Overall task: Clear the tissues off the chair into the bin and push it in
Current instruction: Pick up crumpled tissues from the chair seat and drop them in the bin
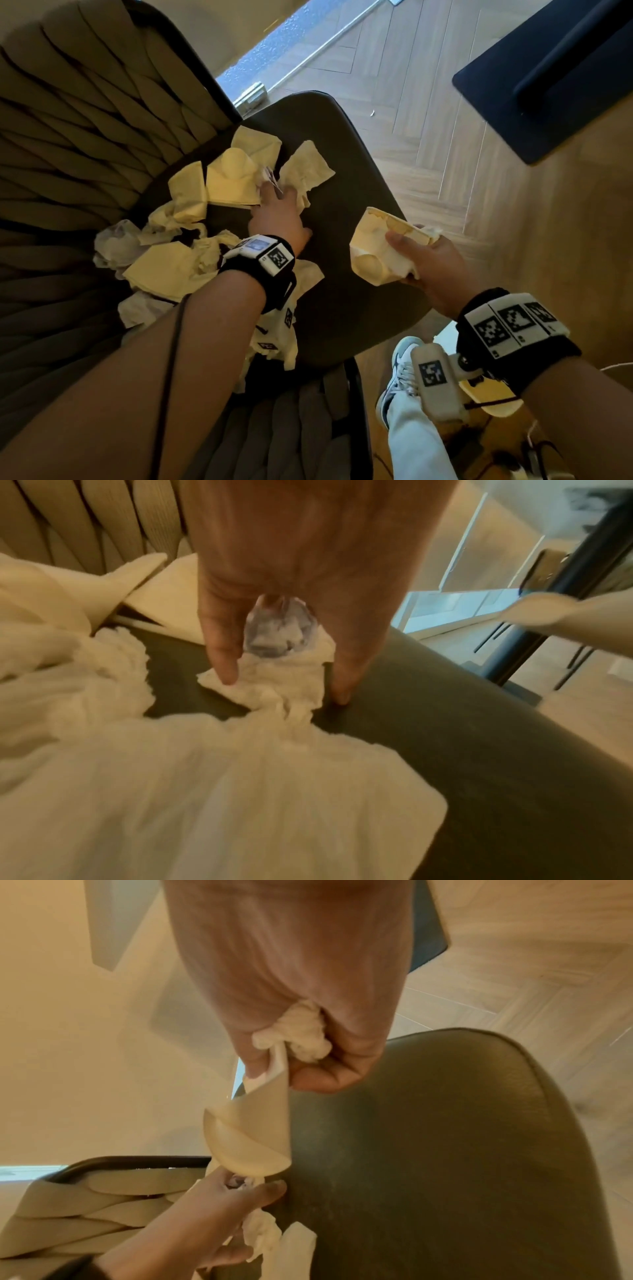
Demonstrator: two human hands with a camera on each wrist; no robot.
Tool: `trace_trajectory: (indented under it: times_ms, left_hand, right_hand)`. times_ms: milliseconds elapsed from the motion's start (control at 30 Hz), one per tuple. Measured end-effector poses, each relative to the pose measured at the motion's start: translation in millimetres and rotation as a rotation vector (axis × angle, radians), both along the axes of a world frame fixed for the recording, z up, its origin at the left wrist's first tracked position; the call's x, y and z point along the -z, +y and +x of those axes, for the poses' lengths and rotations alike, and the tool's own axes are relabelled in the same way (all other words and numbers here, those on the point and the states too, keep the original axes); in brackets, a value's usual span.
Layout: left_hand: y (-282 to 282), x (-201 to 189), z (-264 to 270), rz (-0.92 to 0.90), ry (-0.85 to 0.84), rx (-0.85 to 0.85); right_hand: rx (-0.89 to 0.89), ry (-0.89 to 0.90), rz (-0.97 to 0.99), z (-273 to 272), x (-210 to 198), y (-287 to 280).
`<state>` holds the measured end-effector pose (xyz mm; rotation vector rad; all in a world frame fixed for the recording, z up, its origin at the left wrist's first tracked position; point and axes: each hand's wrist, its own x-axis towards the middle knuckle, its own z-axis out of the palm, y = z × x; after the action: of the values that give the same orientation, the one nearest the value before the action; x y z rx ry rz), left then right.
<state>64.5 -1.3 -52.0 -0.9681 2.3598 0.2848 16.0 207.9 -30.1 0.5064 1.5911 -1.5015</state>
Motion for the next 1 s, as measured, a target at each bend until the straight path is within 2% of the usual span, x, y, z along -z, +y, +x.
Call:
trace_trajectory:
  times_ms: [233, 433, 600, 700, 767, 867, 1000]
  left_hand:
    - [-6, 4, 3, -0.037, 0.174, 0.007]
    - [11, -21, 9, -0.053, 0.495, 0.100]
    - [81, -56, -23, 0.085, 0.732, 0.274]
    - [160, -56, -45, 0.335, 0.804, 0.350]
    - [219, -42, -53, 0.547, 0.770, 0.344]
    - [301, 2, -53, 0.812, 0.557, 0.250]
    - [381, 80, -37, 0.893, 0.215, 0.243]
  right_hand:
    - [-0.010, -0.010, 0.039, 12, 7, 19]
    - [0.091, 0.001, 0.039, 19, 14, 55]
    - [0.268, 0.059, 0.154, 27, 17, 122]
    - [0.380, 0.055, 0.284, 32, 25, 180]
    - [0.456, -0.017, 0.373, 39, 41, 223]
    - [0.535, -0.171, 0.467, 55, 77, 279]
    - [0.517, -0.235, 0.544, 72, 134, 322]
